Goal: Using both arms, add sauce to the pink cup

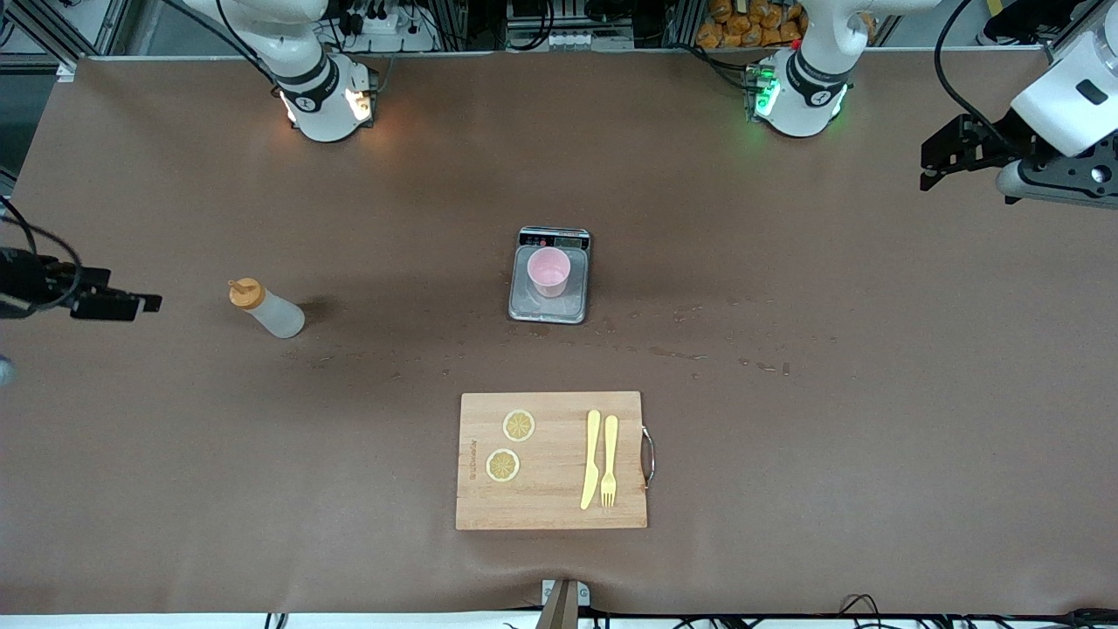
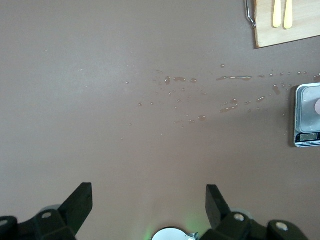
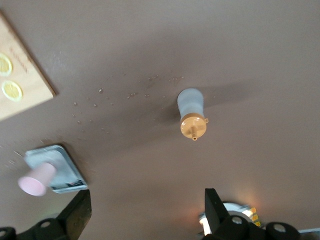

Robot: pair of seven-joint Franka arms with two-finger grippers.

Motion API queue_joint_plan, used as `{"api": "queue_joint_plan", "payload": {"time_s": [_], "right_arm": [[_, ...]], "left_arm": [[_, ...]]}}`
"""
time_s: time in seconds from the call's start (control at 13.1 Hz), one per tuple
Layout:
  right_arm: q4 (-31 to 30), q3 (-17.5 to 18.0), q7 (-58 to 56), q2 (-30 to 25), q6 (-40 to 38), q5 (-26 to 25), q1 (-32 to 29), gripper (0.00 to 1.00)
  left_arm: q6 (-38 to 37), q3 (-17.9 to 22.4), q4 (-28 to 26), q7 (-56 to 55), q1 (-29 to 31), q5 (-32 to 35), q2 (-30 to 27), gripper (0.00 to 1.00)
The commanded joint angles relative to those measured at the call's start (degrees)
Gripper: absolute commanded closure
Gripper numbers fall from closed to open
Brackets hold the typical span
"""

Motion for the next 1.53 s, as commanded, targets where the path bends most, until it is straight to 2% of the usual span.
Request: {"api": "queue_joint_plan", "payload": {"time_s": [0.0,0.15,0.31,0.61,0.92,1.07,1.45], "right_arm": [[-7.68,-3.18,-6.61,-9.22,6.81,-2.96,4.57,0.0],[-13.83,-3.18,-7.22,-15.12,11.85,-5.24,5.63,0.0],[-19.62,-3.09,-16.23,-19.51,15.97,-9.63,5.63,0.0],[-31.76,-2.92,-18.91,-27.35,24.23,-10.52,5.54,0.0],[-30.39,-2.39,-19.18,-26.4,25.4,-12.1,4.84,0.0],[-27.32,0.67,-19.18,-24.3,25.49,-14.47,2.22,0.0],[-27.13,0.95,-18.92,-24.2,26.81,-14.13,2.73,0.0]], "left_arm": [[-0.68,-0.2,-0.03,0.3,0.37,0.65,-0.97,0.0],[-1.12,-0.37,-0.03,0.13,0.37,0.65,-1.06,0.0],[-1.3,-0.2,0.06,-1.36,0.37,0.39,-1.06,0.0],[-1.3,-0.2,0.15,-1.81,0.37,0.48,-1.06,0.0],[-1.39,-0.64,0.15,-3.64,0.37,0.39,-1.06,0.0],[-1.39,-0.9,0.15,-5.76,0.37,0.39,-1.06,0.0],[-1.39,-0.64,0.23,-5.23,0.37,0.48,-1.06,0.0]]}}
